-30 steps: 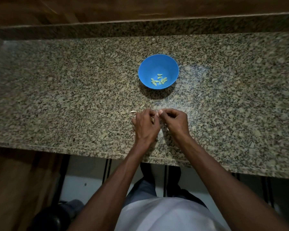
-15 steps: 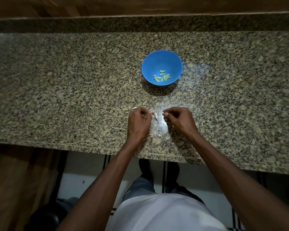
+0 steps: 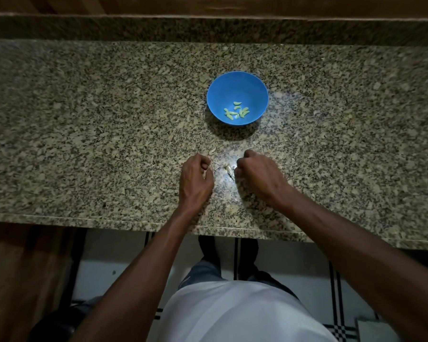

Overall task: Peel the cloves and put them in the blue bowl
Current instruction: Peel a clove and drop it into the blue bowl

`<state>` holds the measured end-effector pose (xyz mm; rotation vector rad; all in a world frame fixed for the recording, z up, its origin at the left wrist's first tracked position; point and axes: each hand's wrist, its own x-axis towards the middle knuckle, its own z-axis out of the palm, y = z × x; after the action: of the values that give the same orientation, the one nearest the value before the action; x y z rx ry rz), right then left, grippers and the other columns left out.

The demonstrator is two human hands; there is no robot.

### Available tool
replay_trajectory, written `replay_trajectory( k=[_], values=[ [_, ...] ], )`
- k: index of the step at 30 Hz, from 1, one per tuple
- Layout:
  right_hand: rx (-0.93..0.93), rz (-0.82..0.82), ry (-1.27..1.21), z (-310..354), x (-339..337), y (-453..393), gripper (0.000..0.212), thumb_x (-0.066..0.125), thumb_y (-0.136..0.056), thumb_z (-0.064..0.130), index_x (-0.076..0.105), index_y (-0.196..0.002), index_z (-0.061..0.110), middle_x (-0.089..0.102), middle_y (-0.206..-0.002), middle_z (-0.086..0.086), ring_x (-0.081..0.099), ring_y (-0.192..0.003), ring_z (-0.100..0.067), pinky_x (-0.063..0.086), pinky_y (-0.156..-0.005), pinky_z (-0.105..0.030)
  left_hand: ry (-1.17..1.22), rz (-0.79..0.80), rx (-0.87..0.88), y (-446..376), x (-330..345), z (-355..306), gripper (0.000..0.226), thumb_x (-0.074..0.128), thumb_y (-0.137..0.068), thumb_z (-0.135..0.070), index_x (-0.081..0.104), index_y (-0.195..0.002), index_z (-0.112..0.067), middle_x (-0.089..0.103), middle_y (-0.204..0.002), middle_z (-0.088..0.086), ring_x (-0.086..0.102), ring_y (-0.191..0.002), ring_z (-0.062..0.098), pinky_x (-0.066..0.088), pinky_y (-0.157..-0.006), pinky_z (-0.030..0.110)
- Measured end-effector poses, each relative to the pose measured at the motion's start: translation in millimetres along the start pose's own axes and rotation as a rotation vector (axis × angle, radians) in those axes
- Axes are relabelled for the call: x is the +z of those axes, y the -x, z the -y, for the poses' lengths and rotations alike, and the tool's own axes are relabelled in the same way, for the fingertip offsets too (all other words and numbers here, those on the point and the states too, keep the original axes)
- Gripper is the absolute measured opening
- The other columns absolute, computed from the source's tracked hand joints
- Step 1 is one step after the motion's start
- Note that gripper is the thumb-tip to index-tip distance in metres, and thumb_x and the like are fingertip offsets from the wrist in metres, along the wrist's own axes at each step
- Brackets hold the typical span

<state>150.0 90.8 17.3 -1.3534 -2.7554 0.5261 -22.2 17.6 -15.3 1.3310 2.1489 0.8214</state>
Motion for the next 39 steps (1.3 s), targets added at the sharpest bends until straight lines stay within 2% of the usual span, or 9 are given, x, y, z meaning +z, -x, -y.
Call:
replay_trajectory(
  k=[2, 6, 10, 16, 23, 29, 35, 37, 39],
  values=[
    [-0.071, 0.046, 0.106, 10, -1, 1, 0.011, 0.062, -0.100, 0.008, 0.067, -0.094, 0.000, 0.059, -0.093, -0.015, 0.057, -0.065, -0.024, 0.058, -0.061, -0.044, -0.008, -0.001, 0.028, -2, 2, 2, 0.012, 0.063, -0.094, -0.010, 0.058, -0.100, -0.019, 0.056, -0.097, -0.005, 0.056, -0.094, 0.016, 0.054, -0.081, 0.036],
    [-0.086, 0.103, 0.115, 19, 2, -2, 0.011, 0.058, -0.101, 0.003, 0.065, -0.095, -0.003, 0.057, -0.096, -0.017, 0.058, -0.071, -0.028, 0.058, -0.065, -0.046, 0.001, -0.009, 0.043, -5, 3, 6, 0.011, 0.062, -0.093, -0.010, 0.058, -0.099, -0.018, 0.055, -0.095, -0.005, 0.055, -0.093, 0.017, 0.054, -0.080, 0.036],
    [-0.035, 0.015, 0.072, 16, 11, 1, 0.019, 0.061, -0.095, -0.001, 0.055, -0.078, 0.004, 0.052, -0.077, -0.011, 0.050, -0.063, -0.026, 0.051, -0.054, -0.044, 0.016, 0.001, 0.046, -5, 3, 9, 0.012, 0.063, -0.093, -0.010, 0.058, -0.099, -0.018, 0.055, -0.094, -0.006, 0.055, -0.092, 0.018, 0.053, -0.078, 0.036],
    [0.088, -0.074, -0.040, 0, 22, 11, 0.010, 0.065, -0.089, 0.004, 0.065, -0.084, 0.012, 0.060, -0.083, -0.005, 0.055, -0.070, -0.024, 0.055, -0.058, -0.043, 0.039, 0.001, 0.052, -8, 2, 12, 0.011, 0.064, -0.092, -0.009, 0.059, -0.097, -0.017, 0.056, -0.091, -0.005, 0.054, -0.087, 0.015, 0.047, -0.073, 0.029],
    [0.071, -0.068, -0.011, 5, 20, 9, 0.014, 0.066, -0.096, 0.001, 0.066, -0.082, 0.005, 0.057, -0.083, -0.009, 0.054, -0.072, -0.024, 0.057, -0.060, -0.044, 0.004, 0.009, 0.066, -9, 3, 11, 0.008, 0.061, -0.093, -0.012, 0.060, -0.100, -0.016, 0.056, -0.093, -0.003, 0.056, -0.092, 0.020, 0.053, -0.077, 0.041],
    [0.028, -0.046, 0.059, 9, 20, 5, 0.011, 0.070, -0.094, 0.002, 0.066, -0.084, -0.001, 0.057, -0.081, -0.013, 0.055, -0.072, -0.026, 0.056, -0.060, -0.044, -0.022, 0.006, 0.055, -9, 3, 9, 0.009, 0.061, -0.093, -0.012, 0.060, -0.100, -0.016, 0.056, -0.093, -0.004, 0.056, -0.093, 0.020, 0.053, -0.078, 0.041],
    [0.022, -0.039, 0.072, 9, 17, 0, 0.027, 0.066, -0.090, -0.006, 0.054, -0.069, 0.005, 0.054, -0.070, -0.011, 0.054, -0.060, -0.025, 0.055, -0.056, -0.044, -0.020, 0.011, 0.018, -6, 1, 4, 0.011, 0.061, -0.093, -0.011, 0.060, -0.101, -0.017, 0.057, -0.094, -0.005, 0.057, -0.094, 0.021, 0.055, -0.080, 0.042],
    [0.128, -0.058, -0.064, 4, 17, -5, 0.023, 0.062, -0.085, -0.008, 0.061, -0.067, 0.006, 0.061, -0.068, -0.008, 0.059, -0.058, -0.022, 0.059, -0.058, -0.043, 0.022, 0.004, -0.023, -6, -1, 0, 0.012, 0.061, -0.094, -0.009, 0.061, -0.103, -0.017, 0.061, -0.096, -0.003, 0.060, -0.091, 0.018, 0.057, -0.079, 0.040],
    [0.290, -0.041, -0.395, -4, 15, -7, 0.019, 0.067, -0.085, -0.007, 0.077, -0.077, 0.008, 0.073, -0.073, -0.005, 0.069, -0.062, -0.017, 0.063, -0.063, -0.037, 0.089, -0.016, -0.049, -5, -5, -5, 0.010, 0.062, -0.096, -0.008, 0.064, -0.105, -0.014, 0.066, -0.096, -0.001, 0.063, -0.086, 0.013, 0.058, -0.075, 0.034]
  ],
)
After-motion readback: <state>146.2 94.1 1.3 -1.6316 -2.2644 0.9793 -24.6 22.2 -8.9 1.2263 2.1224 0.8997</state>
